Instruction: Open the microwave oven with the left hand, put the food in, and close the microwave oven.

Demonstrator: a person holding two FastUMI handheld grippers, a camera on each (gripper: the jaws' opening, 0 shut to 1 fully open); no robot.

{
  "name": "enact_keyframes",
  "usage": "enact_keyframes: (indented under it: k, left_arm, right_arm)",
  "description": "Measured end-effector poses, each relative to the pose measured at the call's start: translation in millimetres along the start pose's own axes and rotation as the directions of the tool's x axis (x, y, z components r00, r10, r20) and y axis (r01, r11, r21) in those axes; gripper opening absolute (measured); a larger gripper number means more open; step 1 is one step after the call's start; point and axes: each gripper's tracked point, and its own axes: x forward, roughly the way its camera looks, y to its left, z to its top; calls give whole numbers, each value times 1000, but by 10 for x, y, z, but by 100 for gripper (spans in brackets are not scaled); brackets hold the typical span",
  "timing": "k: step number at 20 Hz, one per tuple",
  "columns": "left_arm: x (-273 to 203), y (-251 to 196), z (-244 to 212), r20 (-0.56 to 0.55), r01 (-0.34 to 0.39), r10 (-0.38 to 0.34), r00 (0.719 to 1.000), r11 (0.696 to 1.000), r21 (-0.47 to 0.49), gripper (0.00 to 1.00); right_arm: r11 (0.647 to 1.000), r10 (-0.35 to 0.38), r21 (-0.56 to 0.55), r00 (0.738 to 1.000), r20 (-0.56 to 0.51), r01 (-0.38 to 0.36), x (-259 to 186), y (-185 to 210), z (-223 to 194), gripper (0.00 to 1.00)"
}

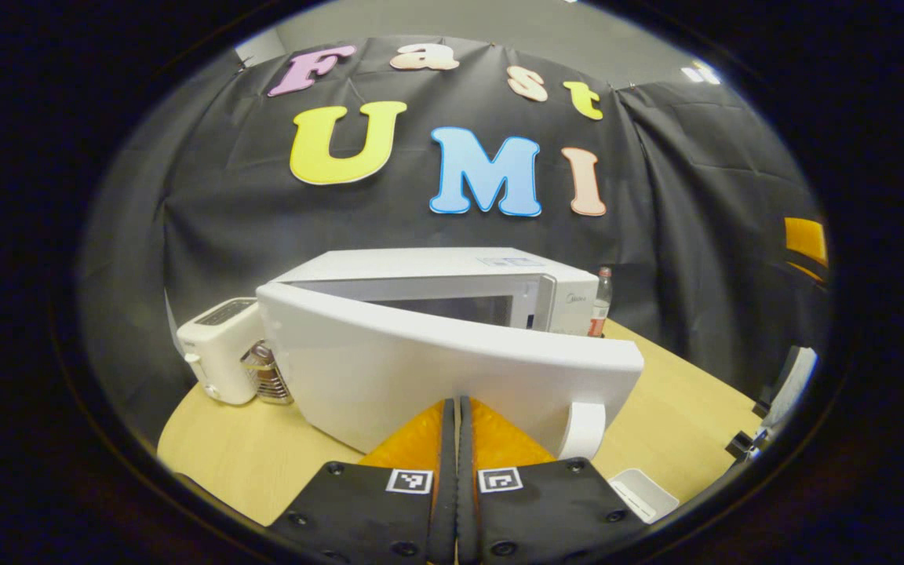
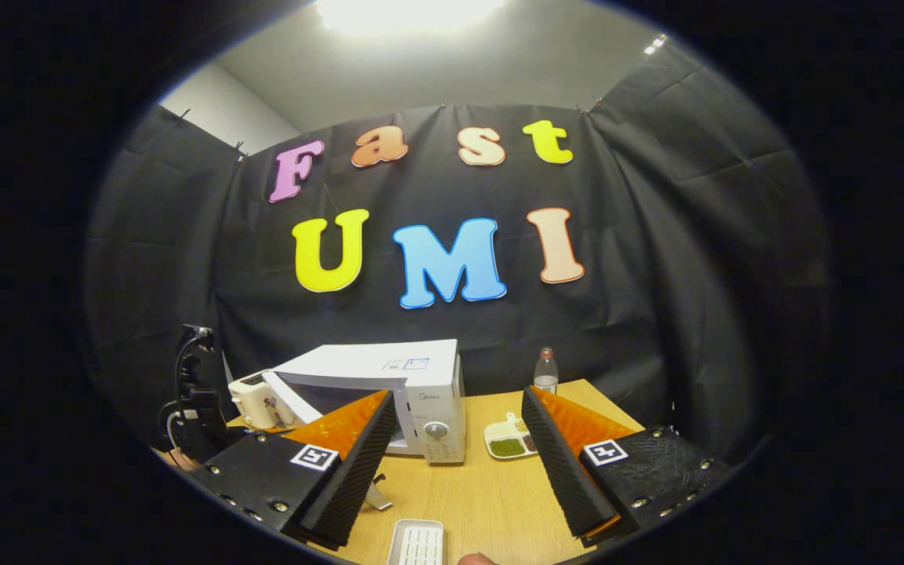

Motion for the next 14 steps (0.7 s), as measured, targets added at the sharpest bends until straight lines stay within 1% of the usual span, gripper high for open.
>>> enact_keyframes:
  k: [4,8,14]
  left_arm:
    - [225,-46,58,5,40,-40,999,999,21,7]
    - [438,-77,92,5,74,-74,997,997,30,7]
    - [769,-57,135,5,98,-99,995,995,31,7]
  right_arm:
    - [999,-37,3,999,-6,37,84,-9,-26,98]
    - [998,-55,-14,998,-15,55,178,29,-56,98]
    - [996,-80,-31,996,-33,79,312,49,-116,98]
